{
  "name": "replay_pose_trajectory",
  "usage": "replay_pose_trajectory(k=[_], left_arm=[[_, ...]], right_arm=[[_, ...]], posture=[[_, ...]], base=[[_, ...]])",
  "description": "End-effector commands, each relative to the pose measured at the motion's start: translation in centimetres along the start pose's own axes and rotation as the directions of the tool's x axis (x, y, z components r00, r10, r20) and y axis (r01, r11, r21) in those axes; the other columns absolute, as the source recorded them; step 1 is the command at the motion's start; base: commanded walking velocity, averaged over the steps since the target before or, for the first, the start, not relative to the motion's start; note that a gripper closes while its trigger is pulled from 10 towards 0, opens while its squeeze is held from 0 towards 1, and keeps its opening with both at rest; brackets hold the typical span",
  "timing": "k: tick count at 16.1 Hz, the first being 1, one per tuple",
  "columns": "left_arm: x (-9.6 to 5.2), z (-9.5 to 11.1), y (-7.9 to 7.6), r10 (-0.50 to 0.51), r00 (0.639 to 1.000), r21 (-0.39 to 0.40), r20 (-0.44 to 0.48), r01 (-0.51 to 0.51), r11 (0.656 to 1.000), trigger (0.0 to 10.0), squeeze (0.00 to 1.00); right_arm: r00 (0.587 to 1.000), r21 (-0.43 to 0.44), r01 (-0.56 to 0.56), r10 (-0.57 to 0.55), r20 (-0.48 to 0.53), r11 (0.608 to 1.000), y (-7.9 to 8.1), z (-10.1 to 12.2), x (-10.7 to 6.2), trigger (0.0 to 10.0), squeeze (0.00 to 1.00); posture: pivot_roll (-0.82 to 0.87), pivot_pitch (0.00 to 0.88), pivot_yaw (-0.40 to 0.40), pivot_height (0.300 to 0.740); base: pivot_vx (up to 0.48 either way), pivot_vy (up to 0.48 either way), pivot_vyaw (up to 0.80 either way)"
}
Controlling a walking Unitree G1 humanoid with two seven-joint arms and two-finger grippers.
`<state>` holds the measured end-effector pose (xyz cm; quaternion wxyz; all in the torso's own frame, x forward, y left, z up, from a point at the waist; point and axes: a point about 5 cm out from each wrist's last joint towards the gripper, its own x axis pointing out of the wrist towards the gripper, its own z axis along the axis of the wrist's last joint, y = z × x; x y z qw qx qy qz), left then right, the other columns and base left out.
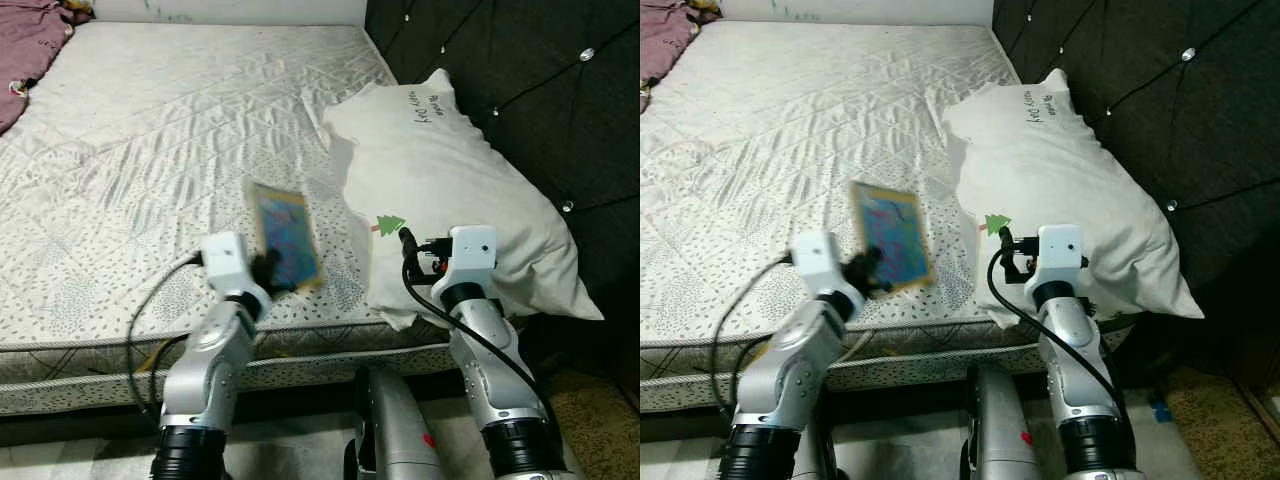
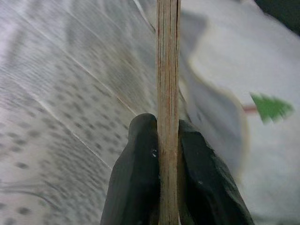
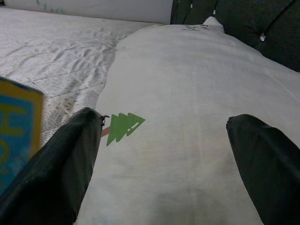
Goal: Clean up the room
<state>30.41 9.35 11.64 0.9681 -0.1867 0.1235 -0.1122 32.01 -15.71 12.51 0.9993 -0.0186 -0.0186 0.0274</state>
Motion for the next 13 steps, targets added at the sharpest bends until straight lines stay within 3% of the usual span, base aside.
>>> replay_pose_trajectory(k=[1, 7, 10, 13], left_arm=[[-0.3, -1.0, -1.8, -0.091, 0.992, -0.057, -0.084, 0.086, 0.995, 10.0, 0.0], [-1.5, -0.2, -2.6, -0.206, 0.961, -0.234, -0.186, 0.16, 0.959, 10.0, 0.0], [-1.3, -1.0, -1.4, -0.179, 0.956, -0.255, -0.232, 0.117, 0.96, 10.0, 0.0], [-0.1, -1.2, 0.2, -0.164, 0.952, -0.256, -0.257, 0.097, 0.962, 10.0, 0.0]], right_arm=[[1.0, -0.01, 0.005, -0.005, 0.0, 1.0, -0.2, 0.0, 0.2, 10.0, 0.0], [1.0, -0.021, -0.003, 0.003, -0.001, 1.0, -0.1, 0.0, 0.3, 10.0, 0.0], [1.0, -0.029, -0.012, 0.012, 0.007, 1.0, -0.1, 0.1, 0.6, 10.0, 0.0], [1.0, -0.035, -0.006, 0.006, 0.003, 0.999, -0.4, -0.1, 0.4, 10.0, 0.0]], posture=[[-0.11, 0.098, -0.056, 0.529], [-0.09, 0.085, -0.063, 0.529], [-0.1, 0.073, -0.064, 0.529], [-0.11, 0.067, -0.064, 0.529]], base=[[0.0, 0.0, 0.0], [0.0, 0.0, 0.0], [0.0, 0.0, 0.0], [0.0, 0.0, 0.0]])
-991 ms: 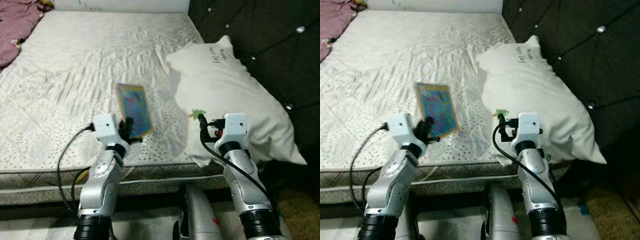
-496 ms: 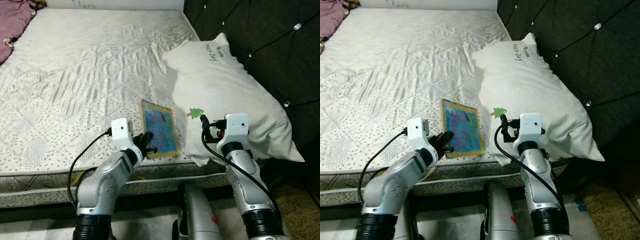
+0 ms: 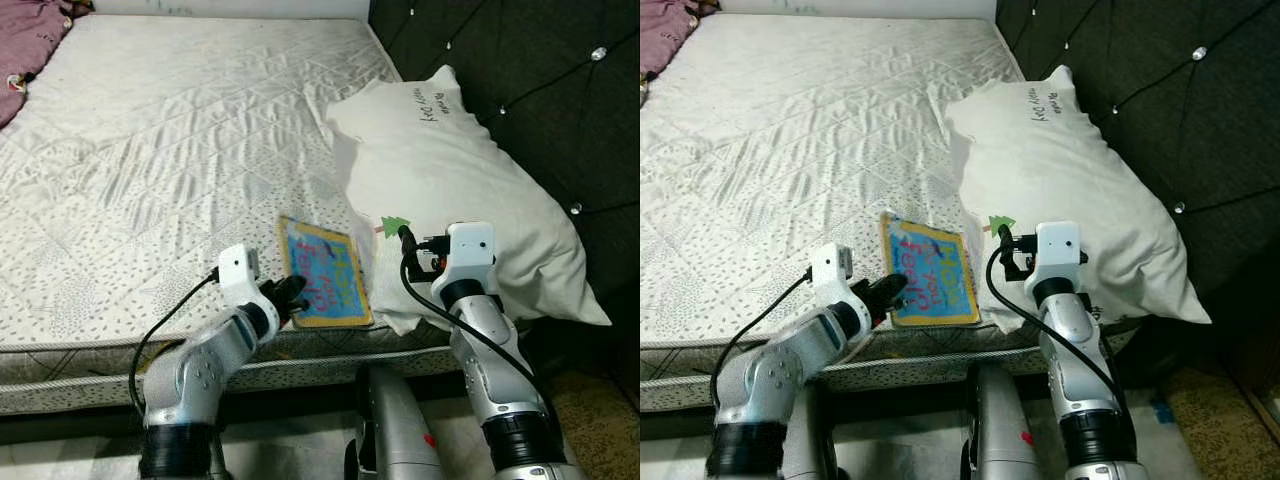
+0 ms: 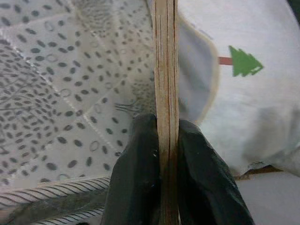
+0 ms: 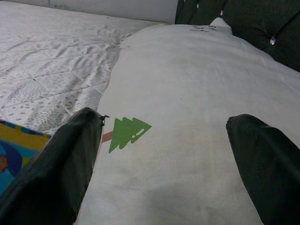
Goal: Clean up the room
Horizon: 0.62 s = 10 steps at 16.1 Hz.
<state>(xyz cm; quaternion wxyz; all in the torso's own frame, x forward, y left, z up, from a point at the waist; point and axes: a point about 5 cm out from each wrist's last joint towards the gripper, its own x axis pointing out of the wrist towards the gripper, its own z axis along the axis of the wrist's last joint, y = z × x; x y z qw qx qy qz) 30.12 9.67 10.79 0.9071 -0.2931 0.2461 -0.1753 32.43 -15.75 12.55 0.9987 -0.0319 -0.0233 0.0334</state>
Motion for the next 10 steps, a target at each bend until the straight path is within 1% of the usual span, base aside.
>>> replay_pose_trajectory(k=[1, 3, 4, 6, 7, 8, 10], left_arm=[[0.7, -0.2, 0.1, -0.02, 0.999, -0.004, -0.026, 0.02, 1.0, 10.0, 0.0], [1.4, 0.2, 0.6, -0.032, 0.999, 0.002, -0.031, 0.032, 0.999, 10.0, 0.0], [2.1, 0.8, 1.7, -0.024, 0.999, 0.013, -0.043, 0.024, 1.0, 10.0, 0.0], [2.7, 1.5, 2.8, -0.011, 0.998, 0.045, -0.059, 0.014, 0.999, 10.0, 0.0], [3.1, 1.7, 3.1, -0.028, 0.997, 0.045, -0.072, 0.031, 0.998, 10.0, 0.0], [3.2, 1.8, 3.3, -0.025, 0.997, 0.045, -0.072, 0.028, 0.999, 10.0, 0.0], [3.6, 1.8, 4.1, -0.005, 0.997, 0.048, -0.082, 0.009, 0.999, 10.0, 0.0]], right_arm=[[1.0, -0.009, 0.005, -0.005, -0.005, 1.0, -0.3, -0.2, 0.0, 10.0, 0.0], [1.0, -0.01, 0.003, -0.003, -0.001, 1.0, -0.2, -0.1, 0.0, 10.0, 0.0], [1.0, -0.012, 0.002, -0.002, 0.004, 1.0, -0.2, 0.0, 0.0, 10.0, 0.0], [1.0, -0.015, 0.004, -0.004, 0.005, 1.0, -0.4, 0.0, -0.1, 10.0, 0.0], [1.0, -0.016, 0.006, -0.006, 0.006, 1.0, -0.5, 0.1, -0.1, 10.0, 0.0], [1.0, -0.017, 0.007, -0.006, 0.007, 1.0, -0.5, 0.1, -0.1, 10.0, 0.0], [1.0, -0.019, 0.006, -0.006, 0.01, 1.0, -0.6, 0.2, -0.1, 10.0, 0.0]], posture=[[-0.11, 0.066, -0.064, 0.529], [-0.12, 0.065, -0.064, 0.529], [-0.13, 0.063, -0.063, 0.529], [-0.13, 0.062, -0.064, 0.529], [-0.14, 0.064, -0.066, 0.529], [-0.15, 0.065, -0.066, 0.529], [-0.15, 0.067, -0.067, 0.529]], base=[[0.0, 0.0, 0.0], [0.0, 0.0, 0.0], [0.0, 0.0, 0.0], [0.0, 0.0, 0.0], [0.0, 0.0, 0.0], [0.0, 0.0, 0.0], [0.0, 0.0, 0.0]])
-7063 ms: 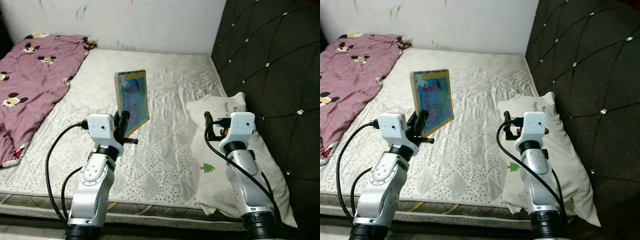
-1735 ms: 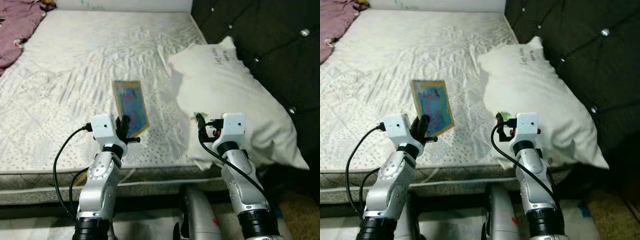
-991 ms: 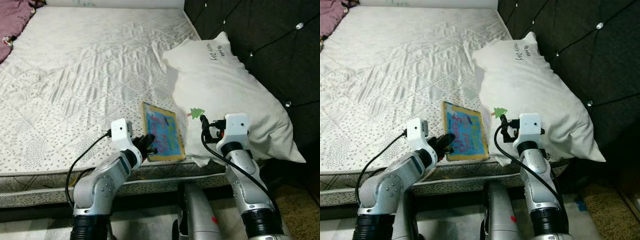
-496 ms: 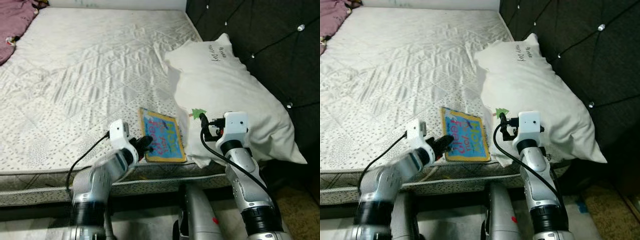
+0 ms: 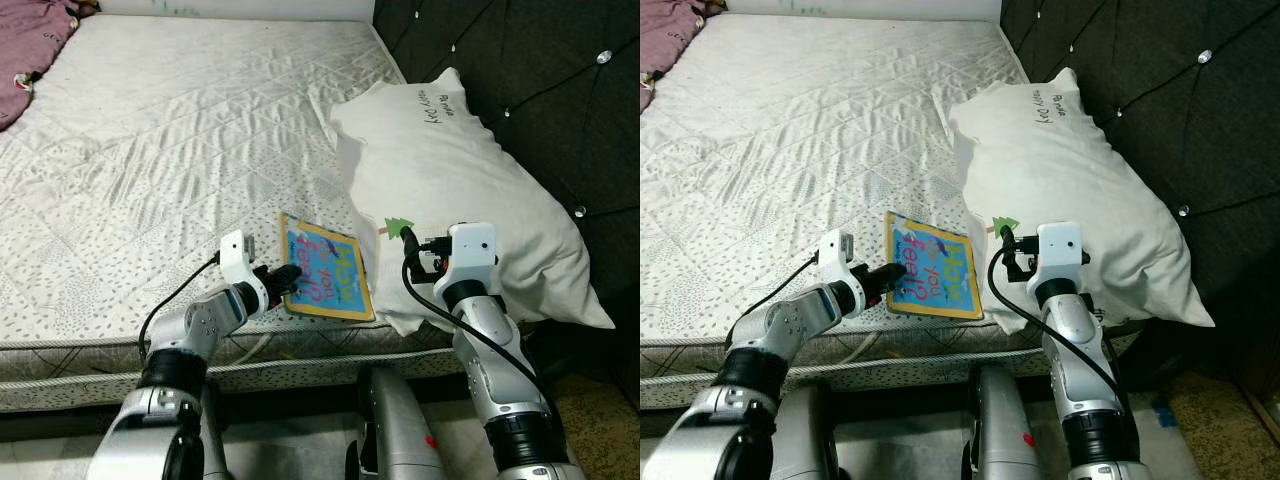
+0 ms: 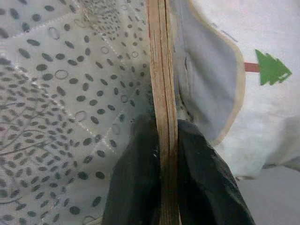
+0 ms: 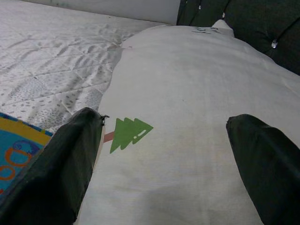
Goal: Clean up the room
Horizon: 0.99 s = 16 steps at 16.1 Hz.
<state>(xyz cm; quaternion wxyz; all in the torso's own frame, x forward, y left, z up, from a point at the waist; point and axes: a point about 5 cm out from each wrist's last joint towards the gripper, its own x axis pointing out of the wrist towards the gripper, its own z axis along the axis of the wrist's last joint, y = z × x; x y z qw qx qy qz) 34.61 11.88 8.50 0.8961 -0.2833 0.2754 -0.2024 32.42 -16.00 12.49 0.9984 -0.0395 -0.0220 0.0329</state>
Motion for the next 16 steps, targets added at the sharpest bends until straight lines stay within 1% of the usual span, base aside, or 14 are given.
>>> replay_pose_trajectory(k=[1, 2, 3, 4, 5, 6, 8, 10, 11, 13, 15, 16], left_arm=[[0.3, 0.1, 0.4, 0.028, 1.0, 0.031, -0.004, -0.028, 0.999, 10.0, 0.2], [0.3, 0.1, 0.4, 0.031, 0.999, 0.039, -0.006, -0.031, 0.999, 10.0, 0.57], [0.5, 0.2, 0.7, 0.042, 0.999, 0.071, -0.011, -0.041, 0.997, 10.0, 1.0], [0.6, 0.2, 1.0, 0.065, 0.998, 0.095, -0.014, -0.064, 0.993, 10.0, 1.0], [0.5, 0.3, 1.7, 0.125, 0.992, 0.145, -0.009, -0.123, 0.982, 10.0, 1.0], [0.3, 0.8, 2.2, 0.157, 0.987, 0.157, 0.021, -0.158, 0.975, 10.0, 1.0], [-0.1, 1.2, 3.2, 0.242, 0.969, 0.222, 0.058, -0.249, 0.943, 10.0, 1.0], [-0.8, 1.8, 4.5, 0.321, 0.94, 0.223, 0.116, -0.34, 0.914, 10.0, 1.0], [-1.2, 2.4, 5.1, 0.356, 0.921, 0.217, 0.161, -0.385, 0.897, 10.0, 1.0], [-1.5, 3.1, 5.4, 0.375, 0.906, 0.213, 0.194, -0.412, 0.886, 10.0, 1.0], [-1.7, 3.3, 5.6, 0.39, 0.899, 0.236, 0.2, -0.431, 0.871, 10.0, 1.0], [-1.5, 3.4, 5.4, 0.39, 0.897, 0.247, 0.206, -0.434, 0.866, 10.0, 1.0]], right_arm=[[1.0, -0.005, 0.005, -0.005, 0.013, 1.0, -0.4, 0.3, -0.1, 10.0, 0.0], [1.0, -0.006, 0.005, -0.005, 0.013, 1.0, -0.4, 0.4, -0.1, 10.0, 0.0], [1.0, -0.009, 0.005, -0.005, 0.013, 1.0, -0.5, 0.4, -0.1, 10.0, 0.0], [1.0, -0.011, 0.005, -0.005, 0.013, 1.0, -0.5, 0.4, -0.1, 10.0, 0.0], [1.0, -0.014, 0.006, -0.006, 0.014, 1.0, -0.6, 0.5, -0.1, 10.0, 0.0], [1.0, -0.005, 0.009, -0.009, 0.013, 1.0, -0.6, 0.6, -0.1, 10.0, 0.0], [1.0, -0.001, 0.011, -0.011, 0.012, 1.0, -0.7, 0.6, 0.0, 10.0, 0.0], [1.0, -0.002, 0.009, -0.009, 0.014, 1.0, -0.5, 0.7, 0.1, 10.0, 0.0], [1.0, -0.002, 0.009, -0.009, 0.014, 1.0, -0.4, 0.7, 0.1, 10.0, 0.0], [1.0, -0.003, 0.01, -0.01, 0.012, 1.0, -0.5, 0.6, 0.1, 10.0, 0.0], [1.0, -0.006, 0.012, -0.012, 0.011, 1.0, -0.5, 0.5, 0.1, 10.0, 0.0], [1.0, -0.006, 0.014, -0.013, 0.012, 1.0, -0.5, 0.5, 0.1, 10.0, 0.0]], posture=[[-0.16, 0.073, -0.073, 0.529], [-0.16, 0.074, -0.074, 0.529], [-0.17, 0.075, -0.076, 0.529], [-0.17, 0.076, -0.078, 0.529], [-0.17, 0.076, -0.078, 0.529], [-0.17, 0.075, -0.08, 0.529], [-0.17, 0.074, -0.082, 0.529], [-0.17, 0.073, -0.083, 0.529], [-0.17, 0.071, -0.083, 0.529], [-0.17, 0.069, -0.083, 0.529], [-0.17, 0.068, -0.08, 0.529], [-0.17, 0.065, -0.076, 0.529]], base=[[0.0, 0.0, 0.0], [0.0, 0.0, 0.0], [0.0, 0.0, 0.0], [0.0, 0.0, 0.0], [0.0, 0.0, 0.0], [0.0, 0.0, 0.0], [0.0, 0.0, 0.0], [0.0, 0.0, 0.0], [0.0, 0.0, 0.0], [0.0, 0.0, 0.0], [0.0, 0.0, 0.0], [0.0, 0.0, 0.0]])
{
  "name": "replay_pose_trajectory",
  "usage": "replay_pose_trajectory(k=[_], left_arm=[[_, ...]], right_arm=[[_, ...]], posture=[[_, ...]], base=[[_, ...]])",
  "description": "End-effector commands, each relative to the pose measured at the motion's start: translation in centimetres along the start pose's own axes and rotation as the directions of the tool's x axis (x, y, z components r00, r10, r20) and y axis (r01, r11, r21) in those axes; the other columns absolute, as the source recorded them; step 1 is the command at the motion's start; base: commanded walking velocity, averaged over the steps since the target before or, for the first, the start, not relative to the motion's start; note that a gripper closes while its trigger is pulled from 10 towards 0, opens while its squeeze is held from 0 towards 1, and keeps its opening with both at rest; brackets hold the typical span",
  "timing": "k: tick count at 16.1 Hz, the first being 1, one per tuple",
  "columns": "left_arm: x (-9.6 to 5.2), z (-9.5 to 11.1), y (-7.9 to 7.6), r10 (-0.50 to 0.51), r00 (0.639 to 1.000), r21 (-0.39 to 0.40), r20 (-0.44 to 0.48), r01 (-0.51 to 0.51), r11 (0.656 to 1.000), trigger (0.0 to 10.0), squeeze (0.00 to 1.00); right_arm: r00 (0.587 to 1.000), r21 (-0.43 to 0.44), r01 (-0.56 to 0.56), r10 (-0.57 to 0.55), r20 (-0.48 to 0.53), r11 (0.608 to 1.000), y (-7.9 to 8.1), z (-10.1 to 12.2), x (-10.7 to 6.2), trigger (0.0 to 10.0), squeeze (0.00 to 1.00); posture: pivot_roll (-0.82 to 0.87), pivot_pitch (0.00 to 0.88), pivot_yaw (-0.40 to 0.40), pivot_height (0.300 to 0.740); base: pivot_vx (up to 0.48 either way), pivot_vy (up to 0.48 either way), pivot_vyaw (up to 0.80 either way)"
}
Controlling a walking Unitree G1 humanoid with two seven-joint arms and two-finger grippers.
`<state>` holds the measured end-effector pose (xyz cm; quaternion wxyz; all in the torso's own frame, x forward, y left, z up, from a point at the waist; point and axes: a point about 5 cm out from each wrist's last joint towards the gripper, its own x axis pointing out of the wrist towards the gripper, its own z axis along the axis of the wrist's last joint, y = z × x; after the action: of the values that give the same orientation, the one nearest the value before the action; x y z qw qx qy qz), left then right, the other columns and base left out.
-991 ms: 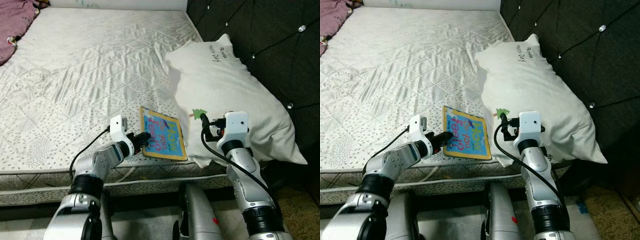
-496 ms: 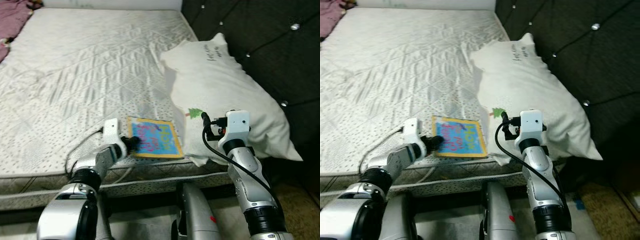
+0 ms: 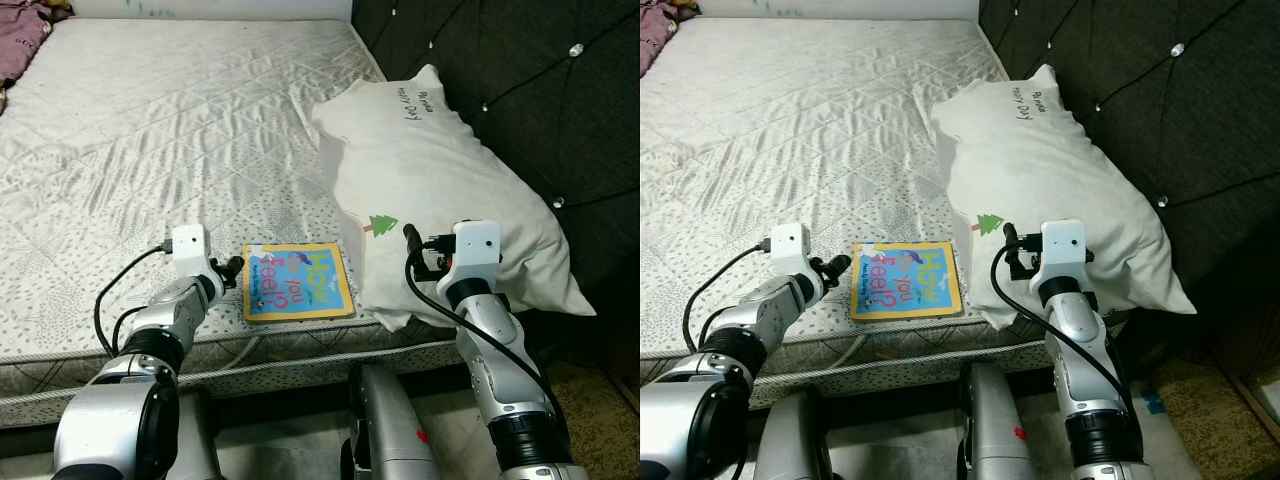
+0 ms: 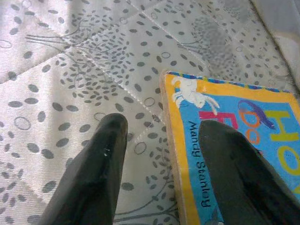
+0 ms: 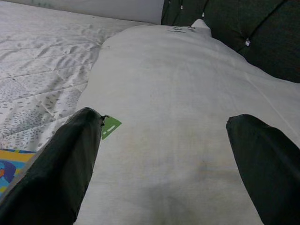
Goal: Clean up the room
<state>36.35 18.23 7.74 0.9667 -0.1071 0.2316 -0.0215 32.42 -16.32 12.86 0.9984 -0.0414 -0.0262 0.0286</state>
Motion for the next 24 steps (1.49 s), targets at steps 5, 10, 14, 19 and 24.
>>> replay_pose_trajectory(k=[5, 10, 14, 19, 24], left_arm=[[0.0, 1.0, -1.8, 0.013, 0.987, 0.045, 0.159, -0.02, 0.999, 10.0, 1.0], [-4.4, 1.0, -1.6, 0.039, 0.897, 0.153, 0.441, -0.119, 0.981, 10.0, 1.0], [-6.9, 1.4, 0.0, 0.127, 0.798, 0.204, 0.589, -0.298, 0.933, 10.0, 1.0], [-6.8, 4.9, -1.4, -0.01, 0.765, 0.321, 0.644, -0.259, 0.911, 10.0, 0.0], [-7.1, 2.9, -2.4, -0.074, 0.792, 0.31, 0.605, -0.149, 0.939, 10.0, 0.0]], right_arm=[[1.0, 0.009, 0.011, -0.011, 0.016, 1.0, 0.0, 0.4, 0.4, 10.0, 0.0], [0.999, 0.054, -0.02, 0.018, 0.038, 0.998, 0.9, 0.6, 0.9, 10.0, 0.0], [0.993, 0.112, -0.113, 0.108, 0.054, 0.987, 2.5, 0.6, 1.3, 10.0, 0.0], [0.986, 0.132, -0.145, 0.131, 0.107, 0.981, 2.4, 1.1, 2.4, 10.0, 0.0], [0.986, 0.18, -0.108, 0.082, 0.143, 0.978, 2.2, 1.4, 2.2, 10.0, 0.0]], posture=[[-0.15, 0.051, -0.06, 0.529], [-0.09, 0.0, -0.036, 0.529], [-0.05, 0.0, -0.027, 0.529], [-0.02, 0.0, -0.022, 0.529], [-0.04, 0.0, 0.01, 0.599]], base=[[0.0, 0.0, 0.0], [0.0, 0.0, 0.0], [0.0, 0.0, 0.0], [0.0, 0.0, 0.0], [0.0, 0.0, 0.0]])
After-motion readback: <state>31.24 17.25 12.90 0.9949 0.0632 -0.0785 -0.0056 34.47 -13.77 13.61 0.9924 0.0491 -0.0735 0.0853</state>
